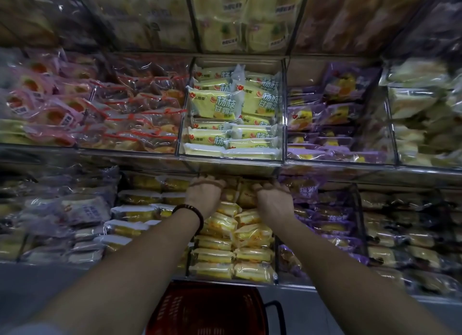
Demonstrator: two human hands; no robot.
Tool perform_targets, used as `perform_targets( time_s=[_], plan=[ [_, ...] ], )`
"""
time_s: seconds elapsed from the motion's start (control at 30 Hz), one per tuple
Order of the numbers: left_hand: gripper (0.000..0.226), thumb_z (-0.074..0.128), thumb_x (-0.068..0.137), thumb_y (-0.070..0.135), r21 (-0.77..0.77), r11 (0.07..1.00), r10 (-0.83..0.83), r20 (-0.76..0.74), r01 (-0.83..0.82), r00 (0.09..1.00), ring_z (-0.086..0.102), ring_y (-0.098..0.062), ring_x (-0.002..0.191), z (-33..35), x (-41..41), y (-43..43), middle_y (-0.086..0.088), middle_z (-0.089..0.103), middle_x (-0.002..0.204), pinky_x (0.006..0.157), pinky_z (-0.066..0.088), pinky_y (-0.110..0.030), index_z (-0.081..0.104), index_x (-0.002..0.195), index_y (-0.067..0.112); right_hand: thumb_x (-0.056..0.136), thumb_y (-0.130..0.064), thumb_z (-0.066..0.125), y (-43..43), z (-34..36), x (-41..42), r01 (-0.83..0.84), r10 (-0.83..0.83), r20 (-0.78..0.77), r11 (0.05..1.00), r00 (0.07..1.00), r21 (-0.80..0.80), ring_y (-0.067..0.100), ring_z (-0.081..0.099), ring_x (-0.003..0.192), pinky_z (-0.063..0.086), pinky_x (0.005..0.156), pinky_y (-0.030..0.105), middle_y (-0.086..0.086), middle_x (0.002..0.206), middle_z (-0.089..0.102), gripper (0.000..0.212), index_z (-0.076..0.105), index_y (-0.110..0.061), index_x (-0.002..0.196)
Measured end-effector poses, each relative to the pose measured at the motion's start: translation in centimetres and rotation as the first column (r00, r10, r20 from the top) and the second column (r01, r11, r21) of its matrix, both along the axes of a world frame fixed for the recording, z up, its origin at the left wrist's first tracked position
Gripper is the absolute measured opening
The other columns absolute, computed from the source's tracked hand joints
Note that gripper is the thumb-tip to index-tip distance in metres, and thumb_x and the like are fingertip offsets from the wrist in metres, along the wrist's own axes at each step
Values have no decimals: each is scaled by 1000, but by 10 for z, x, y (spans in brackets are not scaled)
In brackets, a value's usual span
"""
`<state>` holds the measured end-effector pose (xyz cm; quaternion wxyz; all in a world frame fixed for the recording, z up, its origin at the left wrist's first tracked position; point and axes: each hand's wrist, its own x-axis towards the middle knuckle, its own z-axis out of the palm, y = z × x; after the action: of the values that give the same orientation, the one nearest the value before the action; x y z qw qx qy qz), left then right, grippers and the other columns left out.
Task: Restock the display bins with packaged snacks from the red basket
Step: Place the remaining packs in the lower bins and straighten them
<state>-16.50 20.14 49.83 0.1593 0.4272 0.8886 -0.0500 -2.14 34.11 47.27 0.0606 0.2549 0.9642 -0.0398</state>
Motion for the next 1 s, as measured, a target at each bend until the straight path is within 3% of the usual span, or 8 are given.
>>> perform_targets(
  time_s=[0.13,0.33,0.47,0.6,0.67,0.77,0.87,1.0],
  plan=[
    [36,56,104,30,11,998,63,-15,-63,998,53,-35,127,-2,0,-2,-11,60,136,106,46,-45,60,139,29,86,-18,74,2,12,7,44,-41,-122,999,992,20,34,63,107,57,81,43,3,111,71,47,62,-32,129],
    [38,58,101,24,18,995,102,-48,-101,994,54,-35,126,-4,3,0,-12,61,135,104,49,-46,59,140,26,81,-13,77,0,18,6,-18,22,-82,999,996,47,36,65,104,56,78,46,2,112,70,53,65,-35,128],
    [41,59,99,18,28,991,133,-53,-131,990,53,-35,127,-6,4,2,-12,60,136,105,49,-45,60,140,25,74,-15,85,3,15,13,69,-69,-216,998,974,-4,38,65,102,55,55,38,5,114,69,50,69,-30,119],
    [34,57,100,18,55,987,154,-59,-151,986,53,-35,124,-11,8,3,-14,61,132,102,49,-45,62,134,21,72,-10,86,1,6,21,-31,47,-211,997,976,75,40,65,98,49,45,33,9,115,66,41,72,-26,107],
    [33,58,100,19,70,987,149,-70,-144,986,54,-35,122,-12,9,3,-14,62,130,99,49,-44,62,133,22,75,-8,83,-6,10,13,-37,44,-119,998,992,56,44,63,112,55,49,39,9,118,65,37,75,-27,106],
    [35,59,100,18,86,988,135,-70,-129,988,54,-34,121,-11,9,1,-13,61,129,97,50,-43,61,134,24,89,-7,64,-15,12,-1,-26,26,-30,999,999,29,39,52,126,58,67,42,7,130,59,41,70,-29,124],
    [37,56,101,16,96,989,117,-64,-110,991,53,-34,122,-11,9,-1,-13,60,131,98,49,-43,60,137,26,93,-5,57,-15,7,-6,12,-12,10,1000,1000,23,37,50,127,55,71,39,9,129,61,47,60,-26,135],
    [40,54,102,12,143,982,124,11,-124,992,49,-36,127,-17,11,0,-14,57,135,103,49,-45,59,139,27,93,-5,60,-10,1,-9,4,-4,-1,1000,1000,31,38,55,121,55,72,39,11,124,64,43,62,-22,132]
  ],
)
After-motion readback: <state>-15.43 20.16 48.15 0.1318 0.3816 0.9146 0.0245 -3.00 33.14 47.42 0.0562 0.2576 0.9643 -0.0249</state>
